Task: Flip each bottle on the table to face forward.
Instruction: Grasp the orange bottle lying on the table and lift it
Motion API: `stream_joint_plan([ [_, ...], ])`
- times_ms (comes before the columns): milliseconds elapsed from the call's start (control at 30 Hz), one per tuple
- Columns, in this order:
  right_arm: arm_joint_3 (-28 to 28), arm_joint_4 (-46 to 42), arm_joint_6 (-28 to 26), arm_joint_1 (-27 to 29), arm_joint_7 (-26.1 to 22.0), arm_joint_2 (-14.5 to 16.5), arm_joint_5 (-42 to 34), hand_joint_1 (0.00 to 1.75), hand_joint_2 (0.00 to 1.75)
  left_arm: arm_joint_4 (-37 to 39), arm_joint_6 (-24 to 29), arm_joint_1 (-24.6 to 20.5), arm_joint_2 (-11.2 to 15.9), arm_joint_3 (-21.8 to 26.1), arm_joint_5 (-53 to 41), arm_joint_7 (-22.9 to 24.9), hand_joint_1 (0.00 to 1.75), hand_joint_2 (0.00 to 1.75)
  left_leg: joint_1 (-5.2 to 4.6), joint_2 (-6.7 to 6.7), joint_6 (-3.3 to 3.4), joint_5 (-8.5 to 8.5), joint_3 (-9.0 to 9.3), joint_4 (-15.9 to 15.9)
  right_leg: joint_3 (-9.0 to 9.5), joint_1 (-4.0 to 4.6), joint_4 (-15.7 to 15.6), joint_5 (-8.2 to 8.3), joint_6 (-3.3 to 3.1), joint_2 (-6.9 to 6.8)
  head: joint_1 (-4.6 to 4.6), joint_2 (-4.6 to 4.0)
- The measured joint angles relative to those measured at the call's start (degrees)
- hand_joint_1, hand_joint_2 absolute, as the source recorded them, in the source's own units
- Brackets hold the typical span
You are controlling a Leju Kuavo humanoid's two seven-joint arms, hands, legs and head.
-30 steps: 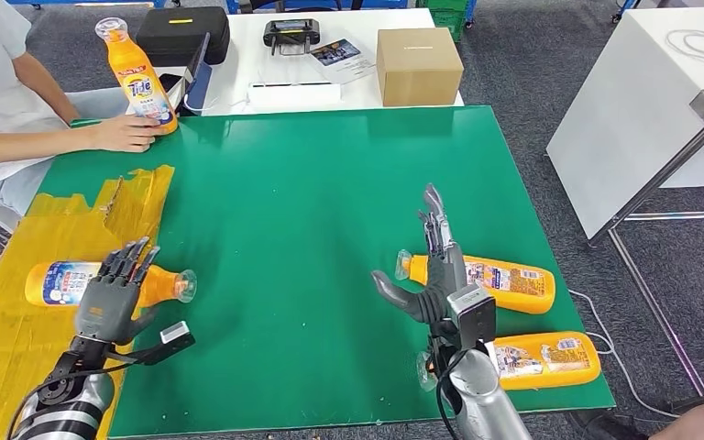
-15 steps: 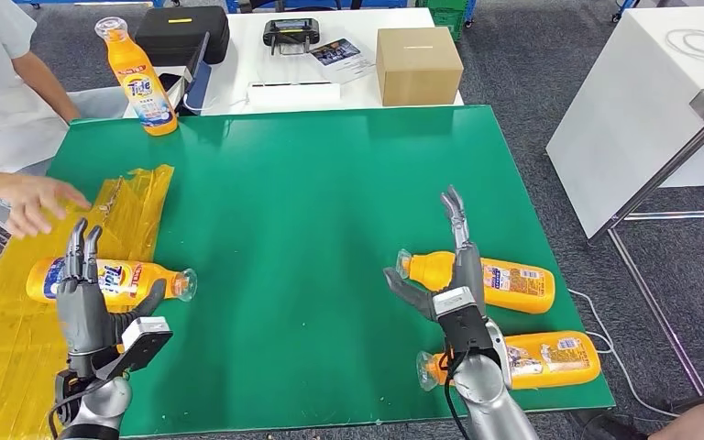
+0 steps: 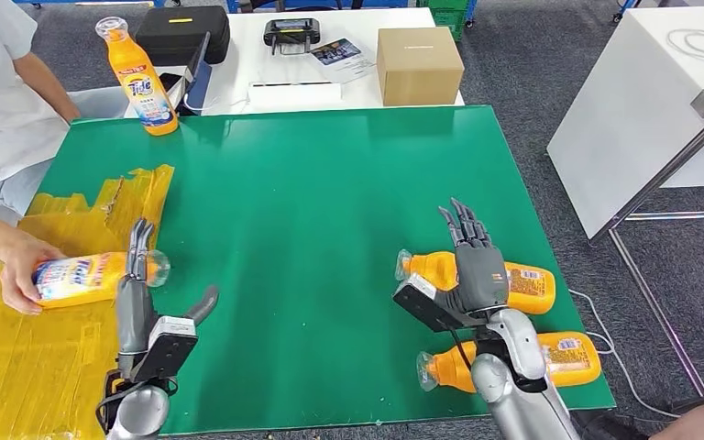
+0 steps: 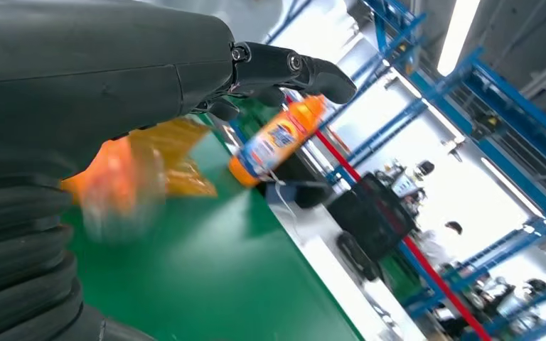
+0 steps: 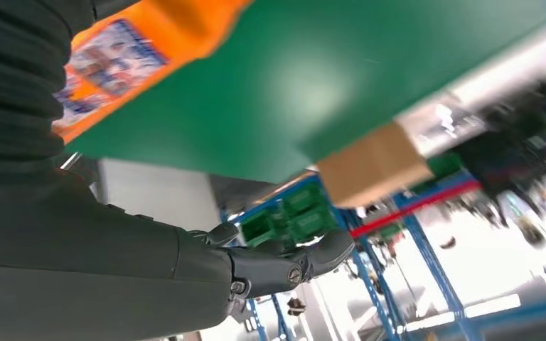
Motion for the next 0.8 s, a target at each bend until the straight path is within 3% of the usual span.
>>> stream_joint_plan([
  [433, 0.06, 4.71, 8.18, -1.44, -1.22, -6.71, -1.99, 0.00, 1.75, -2.54, 0.06, 0.01, -1.14, -5.70, -0.86, 0.52, 0.00, 1.75, 0.00, -0.09, 0.00, 0.00, -0.02, 0.00, -0.01, 0.00, 0.00, 0.00, 0.01, -0.05, -0.01, 0.00],
  [800, -0.04, 5.04, 8.49, 1.49, -0.41, -10.21, -1.61, 0.00, 1.75, -4.06, 0.99, 0.26, -1.14, -7.67, -0.18, 0.61, 0.00, 1.75, -0.03, -0.09, 0.02, -0.02, -0.02, 0.01, -0.03, -0.03, -0.01, 0.00, 0.01, -0.04, -0.01, 0.00],
])
